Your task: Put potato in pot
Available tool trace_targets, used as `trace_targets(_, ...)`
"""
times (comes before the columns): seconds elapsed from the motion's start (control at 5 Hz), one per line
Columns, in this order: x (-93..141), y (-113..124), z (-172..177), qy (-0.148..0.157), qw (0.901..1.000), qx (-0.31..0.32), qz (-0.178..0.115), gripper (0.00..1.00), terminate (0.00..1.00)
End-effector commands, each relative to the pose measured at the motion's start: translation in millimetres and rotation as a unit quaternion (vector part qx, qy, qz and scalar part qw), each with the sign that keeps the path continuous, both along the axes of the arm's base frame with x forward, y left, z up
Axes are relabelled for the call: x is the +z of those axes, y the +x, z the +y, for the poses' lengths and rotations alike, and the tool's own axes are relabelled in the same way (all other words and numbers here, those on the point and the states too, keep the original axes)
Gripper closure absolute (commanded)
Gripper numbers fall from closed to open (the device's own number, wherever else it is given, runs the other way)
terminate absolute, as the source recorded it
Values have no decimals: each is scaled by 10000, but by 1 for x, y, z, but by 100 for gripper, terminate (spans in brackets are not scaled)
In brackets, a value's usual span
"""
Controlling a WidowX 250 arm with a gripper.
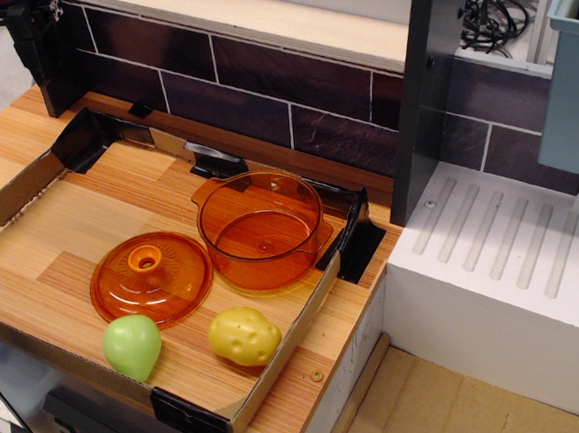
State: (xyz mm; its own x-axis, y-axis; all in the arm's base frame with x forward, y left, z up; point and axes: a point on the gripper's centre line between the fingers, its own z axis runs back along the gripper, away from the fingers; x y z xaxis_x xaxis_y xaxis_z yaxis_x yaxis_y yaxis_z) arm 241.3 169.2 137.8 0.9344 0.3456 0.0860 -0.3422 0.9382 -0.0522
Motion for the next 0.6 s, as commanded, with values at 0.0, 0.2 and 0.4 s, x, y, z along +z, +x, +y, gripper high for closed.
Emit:
trace_targets(0.0, 0, 0, 0, 0, 10000, 0, 0, 0, 0)
trace_targets(0.2, 7, -2, -16, -164, 9979, 583, -246, 0, 0)
trace_targets(0.4, 10, -9, -32, -298, 9851, 1621, -494, 0, 0)
